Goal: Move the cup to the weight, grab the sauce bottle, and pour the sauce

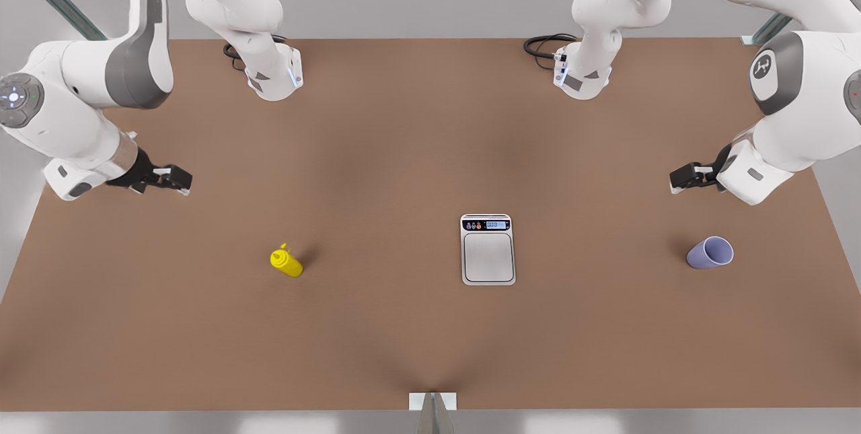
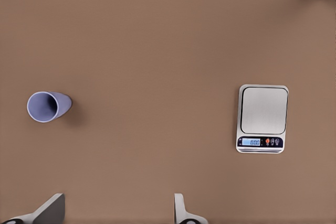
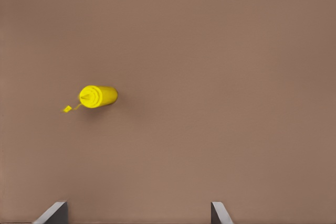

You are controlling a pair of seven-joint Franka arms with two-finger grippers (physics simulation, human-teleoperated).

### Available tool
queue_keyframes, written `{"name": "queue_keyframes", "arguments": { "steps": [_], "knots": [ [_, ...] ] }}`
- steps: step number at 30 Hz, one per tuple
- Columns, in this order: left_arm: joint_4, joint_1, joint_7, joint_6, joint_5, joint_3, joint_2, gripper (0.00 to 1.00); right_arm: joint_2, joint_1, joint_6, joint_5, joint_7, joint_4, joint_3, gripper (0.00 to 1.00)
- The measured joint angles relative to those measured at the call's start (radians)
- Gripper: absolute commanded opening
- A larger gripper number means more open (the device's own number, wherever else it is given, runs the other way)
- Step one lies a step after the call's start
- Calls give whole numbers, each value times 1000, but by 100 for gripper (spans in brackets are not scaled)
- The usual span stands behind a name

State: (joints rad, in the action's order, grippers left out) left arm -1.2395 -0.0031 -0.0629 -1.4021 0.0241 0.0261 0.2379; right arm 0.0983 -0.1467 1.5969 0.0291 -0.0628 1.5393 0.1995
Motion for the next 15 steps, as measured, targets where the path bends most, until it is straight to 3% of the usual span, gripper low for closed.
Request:
{"name": "queue_keyframes", "arguments": {
  "steps": [3,7,10,12,15],
  "knots": [
    [0,6,2,0,-1,-1,20,100,17,-29,0,-6,0,-30,-1,100],
    [3,275,235,-39,-12,-2,184,100,22,22,-99,-21,1,-27,9,100],
    [-42,347,333,-223,-14,-8,250,100,50,112,-129,-29,16,-52,16,100],
    [-131,377,331,-371,-13,-9,258,100,64,42,-134,-35,246,-76,9,100],
    [-140,394,330,-430,-12,-11,317,100,194,-151,-123,-124,444,-188,8,100]
  ]
}}
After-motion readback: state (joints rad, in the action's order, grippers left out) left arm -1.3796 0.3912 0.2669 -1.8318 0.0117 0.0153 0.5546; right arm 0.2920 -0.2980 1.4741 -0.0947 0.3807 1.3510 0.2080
